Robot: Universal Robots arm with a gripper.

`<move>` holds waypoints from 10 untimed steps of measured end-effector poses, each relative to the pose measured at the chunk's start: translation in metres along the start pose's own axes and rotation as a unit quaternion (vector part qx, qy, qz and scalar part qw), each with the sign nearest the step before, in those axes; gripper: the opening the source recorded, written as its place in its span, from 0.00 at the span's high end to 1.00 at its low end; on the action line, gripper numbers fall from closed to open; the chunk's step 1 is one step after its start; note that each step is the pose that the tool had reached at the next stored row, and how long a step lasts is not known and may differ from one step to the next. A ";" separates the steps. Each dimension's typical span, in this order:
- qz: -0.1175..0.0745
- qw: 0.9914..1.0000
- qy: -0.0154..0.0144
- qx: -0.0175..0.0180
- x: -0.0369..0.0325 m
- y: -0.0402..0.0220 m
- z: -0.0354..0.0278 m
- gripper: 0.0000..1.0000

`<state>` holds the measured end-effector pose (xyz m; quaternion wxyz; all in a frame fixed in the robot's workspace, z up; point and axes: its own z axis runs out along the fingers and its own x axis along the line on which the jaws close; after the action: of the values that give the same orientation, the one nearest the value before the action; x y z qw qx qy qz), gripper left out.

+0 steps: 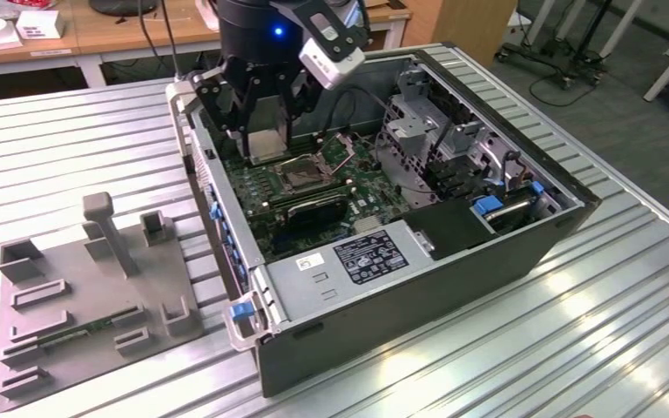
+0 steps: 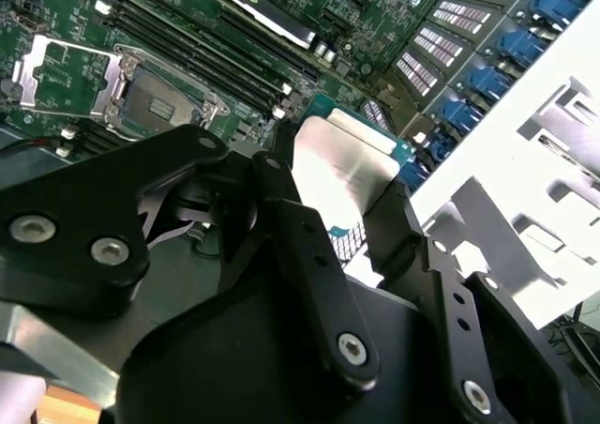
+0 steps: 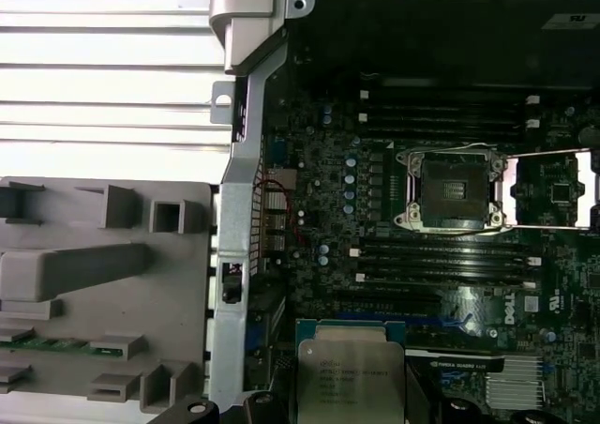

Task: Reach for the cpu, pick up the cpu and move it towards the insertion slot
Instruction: 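Pick up the cpu and move it towards the insertion slot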

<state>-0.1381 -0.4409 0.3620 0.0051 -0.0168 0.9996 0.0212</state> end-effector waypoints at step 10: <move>0.000 1.000 0.000 0.000 -0.0007 0.0000 0.0001 0.46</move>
<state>-0.1374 -0.4409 0.3620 0.0052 -0.0168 0.9996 0.0212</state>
